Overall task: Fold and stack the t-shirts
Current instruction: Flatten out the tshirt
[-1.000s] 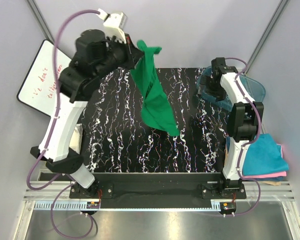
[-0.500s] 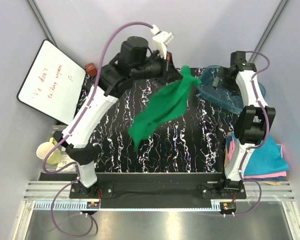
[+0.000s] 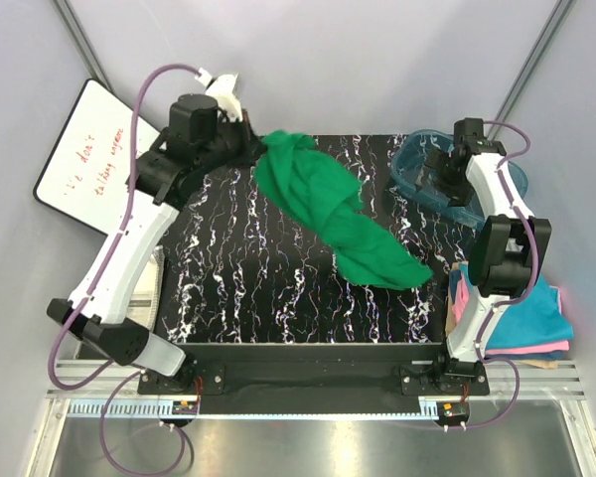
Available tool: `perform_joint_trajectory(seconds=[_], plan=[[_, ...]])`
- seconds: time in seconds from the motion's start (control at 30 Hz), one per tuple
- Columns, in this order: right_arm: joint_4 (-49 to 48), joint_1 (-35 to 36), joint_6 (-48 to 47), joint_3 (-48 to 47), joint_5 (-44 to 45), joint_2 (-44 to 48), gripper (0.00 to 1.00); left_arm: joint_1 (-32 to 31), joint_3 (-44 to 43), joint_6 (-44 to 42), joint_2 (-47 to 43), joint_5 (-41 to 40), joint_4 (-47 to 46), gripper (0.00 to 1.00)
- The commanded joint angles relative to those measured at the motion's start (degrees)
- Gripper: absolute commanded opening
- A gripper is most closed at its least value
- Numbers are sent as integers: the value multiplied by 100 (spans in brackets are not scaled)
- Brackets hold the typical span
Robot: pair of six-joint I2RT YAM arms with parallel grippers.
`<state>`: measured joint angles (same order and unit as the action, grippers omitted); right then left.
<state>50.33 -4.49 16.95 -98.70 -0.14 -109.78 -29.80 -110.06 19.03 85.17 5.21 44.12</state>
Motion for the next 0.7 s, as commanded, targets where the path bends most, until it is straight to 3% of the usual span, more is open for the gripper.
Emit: perform_joint_trajectory(seconds=[0.0, 0.13, 0.2, 0.23, 0.33, 0.37, 0.47, 0.67], plan=[[-400, 88, 72, 149, -583, 351, 100, 580, 1849, 356, -17, -503, -307, 0], [-445, 343, -156, 228, -802, 378, 100, 1071, 3313, 611, 131, -925, -273, 0], [-436, 414, -209, 280, -891, 387, 100, 1300, 3395, 733, 569, -1300, 382, 26], [-436, 736, -288, 324, -917, 396, 100, 1519, 3290, 778, 763, -1573, 700, 32], [-436, 1177, -350, 412, -952, 413, 100, 1749, 3096, 989, 1090, -2287, 1265, 80], [-436, 1266, -333, 447, -987, 422, 100, 1758, 3061, 1015, 1055, -2331, 1301, 90], [-436, 1530, -272, 553, -1075, 387, 100, 1671, 2658, 946, 792, -2166, 1092, 99], [-436, 1592, -139, 597, -1207, 255, 100, 1328, 1746, 296, 1044, -806, 256, 94]])
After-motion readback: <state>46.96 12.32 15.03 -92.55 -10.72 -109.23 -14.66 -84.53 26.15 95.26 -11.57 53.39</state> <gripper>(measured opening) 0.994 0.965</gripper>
